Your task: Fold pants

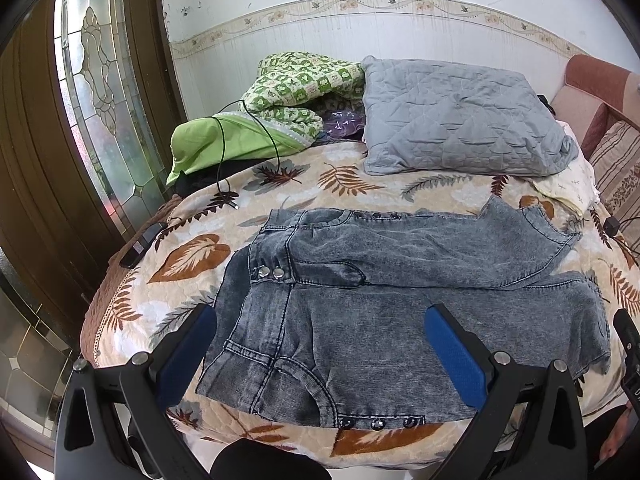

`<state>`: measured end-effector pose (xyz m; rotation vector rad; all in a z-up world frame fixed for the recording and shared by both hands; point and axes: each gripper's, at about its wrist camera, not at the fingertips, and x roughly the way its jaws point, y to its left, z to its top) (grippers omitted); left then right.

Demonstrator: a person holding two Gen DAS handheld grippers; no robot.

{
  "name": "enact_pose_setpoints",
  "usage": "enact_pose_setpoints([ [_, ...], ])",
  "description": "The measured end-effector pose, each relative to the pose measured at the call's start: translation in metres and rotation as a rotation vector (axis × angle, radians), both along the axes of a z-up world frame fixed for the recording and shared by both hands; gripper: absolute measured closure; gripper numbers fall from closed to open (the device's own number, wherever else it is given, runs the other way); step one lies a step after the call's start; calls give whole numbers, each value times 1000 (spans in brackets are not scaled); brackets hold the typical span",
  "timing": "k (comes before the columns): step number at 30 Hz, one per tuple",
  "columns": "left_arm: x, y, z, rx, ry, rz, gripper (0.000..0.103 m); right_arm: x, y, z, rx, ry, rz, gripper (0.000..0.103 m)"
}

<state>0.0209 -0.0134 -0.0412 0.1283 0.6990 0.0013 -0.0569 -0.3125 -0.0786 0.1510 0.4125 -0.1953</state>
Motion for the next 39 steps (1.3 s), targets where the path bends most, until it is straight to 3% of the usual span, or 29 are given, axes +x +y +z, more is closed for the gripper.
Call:
enact_pose_setpoints([
  [26,8,2,-9,3,25,1,0,6,2,-4,1,22,10,0],
  [39,47,8,-22,28,54,29,0,48,1,2,-23,72,28,0],
])
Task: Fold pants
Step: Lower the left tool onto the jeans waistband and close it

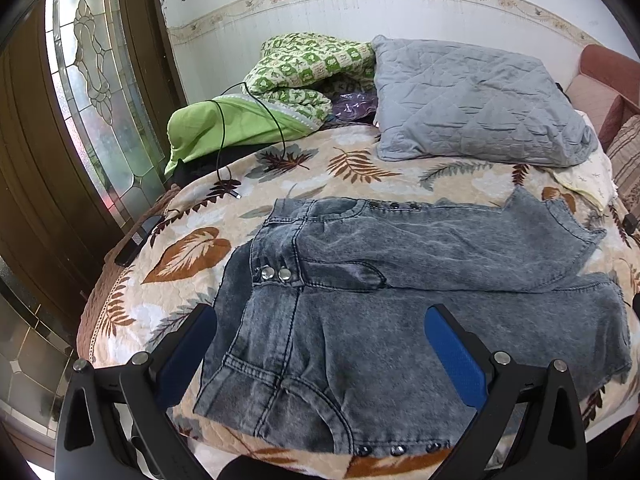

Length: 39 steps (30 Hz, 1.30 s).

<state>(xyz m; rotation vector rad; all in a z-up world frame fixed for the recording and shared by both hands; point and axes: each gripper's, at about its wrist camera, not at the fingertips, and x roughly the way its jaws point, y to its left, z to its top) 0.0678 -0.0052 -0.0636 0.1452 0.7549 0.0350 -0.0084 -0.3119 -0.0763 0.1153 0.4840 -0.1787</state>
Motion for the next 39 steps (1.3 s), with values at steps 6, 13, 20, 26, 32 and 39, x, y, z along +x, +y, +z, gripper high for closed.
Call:
enact_pose_setpoints([
  [6,32,6,-8,31,10,30,0,48,-7,8,-15,16,27,0],
  [13,74,12,-23,79,47,33,0,103,-34,11,-6,47,18,0],
  [20,159,49,-27,32,183,58,0,174,-104,10,22,154,-19,0],
  [26,234,94,-39,-14,285,187,0,235,-188,-7,70,254,-94,0],
  [32,274,119,-63,-85,394,256,0,282,-216,-41,250,351,-61,0],
  [39,299,131,-77,-141,469,245,0,314,-218,-70,310,415,-78,0],
])
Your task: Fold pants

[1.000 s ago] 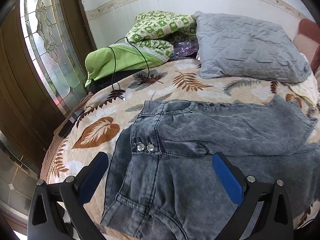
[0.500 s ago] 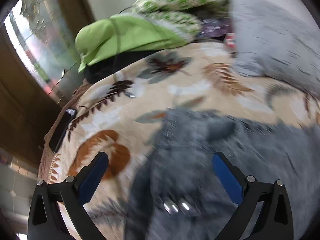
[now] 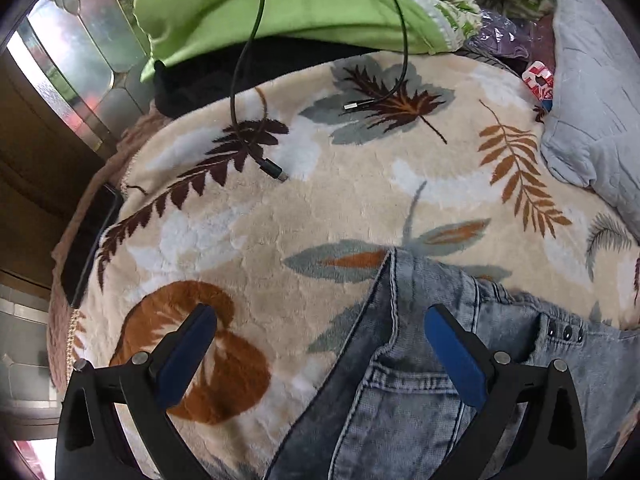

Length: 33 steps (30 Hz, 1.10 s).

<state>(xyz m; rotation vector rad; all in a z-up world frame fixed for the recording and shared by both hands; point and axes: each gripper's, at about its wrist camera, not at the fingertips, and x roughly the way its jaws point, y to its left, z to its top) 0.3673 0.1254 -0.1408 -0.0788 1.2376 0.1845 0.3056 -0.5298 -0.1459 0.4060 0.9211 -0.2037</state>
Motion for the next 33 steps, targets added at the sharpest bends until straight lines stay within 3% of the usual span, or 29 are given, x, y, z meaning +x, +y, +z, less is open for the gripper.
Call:
enact_pose_setpoints([
  [6,17,17,-4,-64,18,60,0,10,4,-7,15,11,6,0],
  [16,45,-6,-22,-165,56,15,2,13,15,-7,15,14,20,0],
  [17,47,-10,-25,-174,62,11,4,13,15,-7,19,13,23,0],
  [19,53,-16,-35,-187,88,-5,19,14,17,-6,14,16,33,0],
  [21,57,-20,-46,-196,122,-7,24,15,18,-5,8,20,42,0],
  [23,59,-25,-43,-171,91,-21,31,16,17,-4,11,22,46,0],
  [25,61,-33,-39,-192,75,-60,60,16,15,-4,17,21,45,0],
  [30,64,-45,-35,-142,51,-103,68,19,10,-8,39,33,53,0],
  [32,67,-45,-36,-138,45,-97,65,21,9,-11,41,37,49,0],
  [33,67,-45,-37,-149,49,-93,58,23,8,-12,34,40,40,0],
])
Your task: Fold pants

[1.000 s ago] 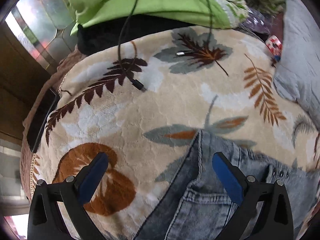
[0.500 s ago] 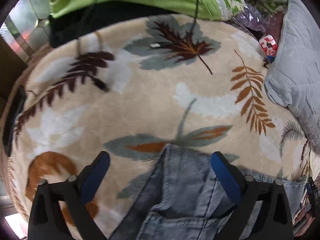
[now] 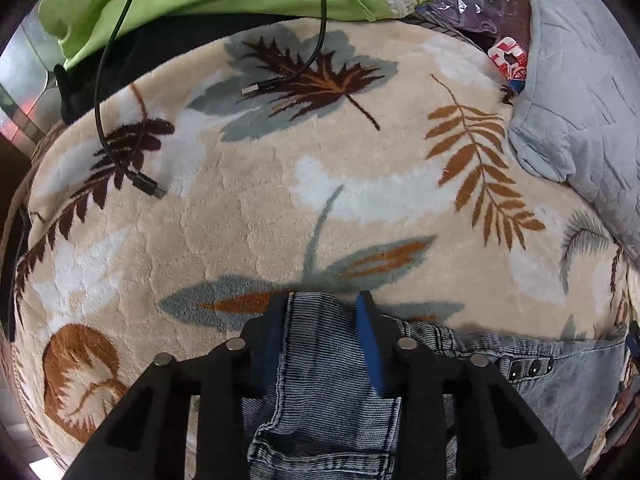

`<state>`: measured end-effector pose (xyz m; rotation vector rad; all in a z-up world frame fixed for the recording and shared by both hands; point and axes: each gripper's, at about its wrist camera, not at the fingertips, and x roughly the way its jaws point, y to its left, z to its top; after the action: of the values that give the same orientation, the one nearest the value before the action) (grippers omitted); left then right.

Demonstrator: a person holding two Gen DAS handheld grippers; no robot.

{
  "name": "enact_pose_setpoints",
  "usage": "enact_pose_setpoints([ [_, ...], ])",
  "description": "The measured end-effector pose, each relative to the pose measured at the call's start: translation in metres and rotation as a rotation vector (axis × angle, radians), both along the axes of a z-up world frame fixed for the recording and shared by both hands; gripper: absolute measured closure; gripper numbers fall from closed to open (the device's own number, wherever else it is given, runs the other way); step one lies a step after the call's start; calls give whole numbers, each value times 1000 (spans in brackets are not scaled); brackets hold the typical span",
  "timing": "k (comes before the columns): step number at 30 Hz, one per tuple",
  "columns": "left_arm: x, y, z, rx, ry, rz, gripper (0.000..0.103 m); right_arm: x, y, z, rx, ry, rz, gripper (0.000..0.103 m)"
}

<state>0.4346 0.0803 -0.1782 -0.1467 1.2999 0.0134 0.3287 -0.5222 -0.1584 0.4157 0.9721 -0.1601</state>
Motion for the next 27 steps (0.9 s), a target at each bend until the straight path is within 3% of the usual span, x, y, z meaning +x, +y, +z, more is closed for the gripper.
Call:
enact_pose_setpoints([
  [3,-3,0,2,-4,-13,-2,57,6,-6,-7,5,2,-42,2],
  [5,-7,-2,1,7,-21,-1,59,11,-9,-14,24,14,-56,9],
  [7,-11,-4,6,12,-33,6,75,16,-8,-22,36,40,-56,20],
  [9,-20,-3,14,5,-50,4,80,16,-4,-23,4,42,-53,24],
  [16,-37,-6,41,17,-125,-22,86,3,2,-10,-53,66,-2,72],
  [20,-53,-6,68,10,-170,-54,88,-13,3,11,-39,42,17,84],
  [27,-71,0,104,-32,-222,-78,88,-41,14,43,-58,4,48,85],
])
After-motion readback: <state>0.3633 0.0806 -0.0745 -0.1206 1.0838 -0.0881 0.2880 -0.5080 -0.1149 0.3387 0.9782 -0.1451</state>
